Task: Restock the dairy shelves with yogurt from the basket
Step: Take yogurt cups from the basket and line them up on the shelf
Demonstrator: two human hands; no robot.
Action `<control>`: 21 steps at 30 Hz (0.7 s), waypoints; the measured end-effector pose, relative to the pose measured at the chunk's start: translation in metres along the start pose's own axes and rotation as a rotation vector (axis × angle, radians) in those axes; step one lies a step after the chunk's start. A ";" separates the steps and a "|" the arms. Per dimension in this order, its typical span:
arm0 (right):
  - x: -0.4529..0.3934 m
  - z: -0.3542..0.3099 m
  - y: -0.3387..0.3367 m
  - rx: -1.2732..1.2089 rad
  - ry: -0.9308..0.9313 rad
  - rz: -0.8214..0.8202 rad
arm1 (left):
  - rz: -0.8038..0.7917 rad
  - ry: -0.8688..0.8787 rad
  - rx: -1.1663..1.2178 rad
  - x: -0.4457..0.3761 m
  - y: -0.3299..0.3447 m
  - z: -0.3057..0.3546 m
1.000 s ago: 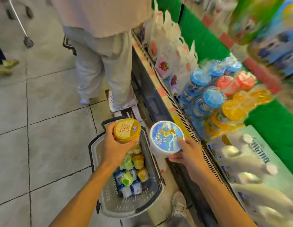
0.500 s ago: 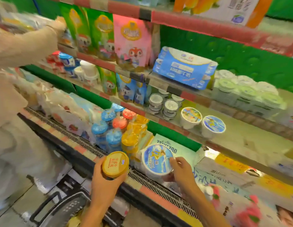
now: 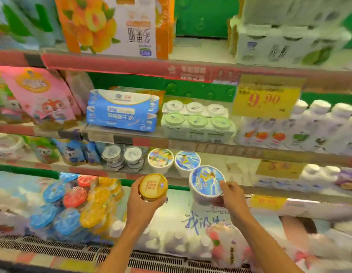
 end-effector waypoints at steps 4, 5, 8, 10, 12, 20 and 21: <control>-0.038 0.001 -0.023 -0.019 0.018 0.058 | -0.060 0.019 -0.004 -0.032 0.047 0.010; -0.047 0.002 -0.026 -0.019 0.024 0.074 | -0.079 0.014 -0.004 -0.040 0.058 0.012; -0.076 0.012 -0.032 -0.026 0.053 0.100 | -0.118 0.006 -0.013 -0.062 0.084 0.016; -0.092 0.017 -0.032 -0.027 0.069 0.108 | -0.126 0.016 -0.043 -0.076 0.096 0.018; -0.106 0.021 -0.031 -0.029 0.080 0.113 | -0.146 0.017 -0.056 -0.088 0.108 0.018; -0.140 0.038 -0.015 -0.121 0.133 0.103 | -0.173 0.000 -0.095 -0.119 0.144 0.009; -0.142 0.039 -0.014 -0.121 0.136 0.100 | -0.174 -0.004 -0.096 -0.119 0.147 0.009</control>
Point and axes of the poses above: each hand's wrist, its own x-axis away from the middle knuckle, its own y-axis out of the palm, z = x × y, the point moved 10 cm from there along -x, towards the middle knuckle, and after that the axes turned 4 degrees about -y, right-handed, at the moved point
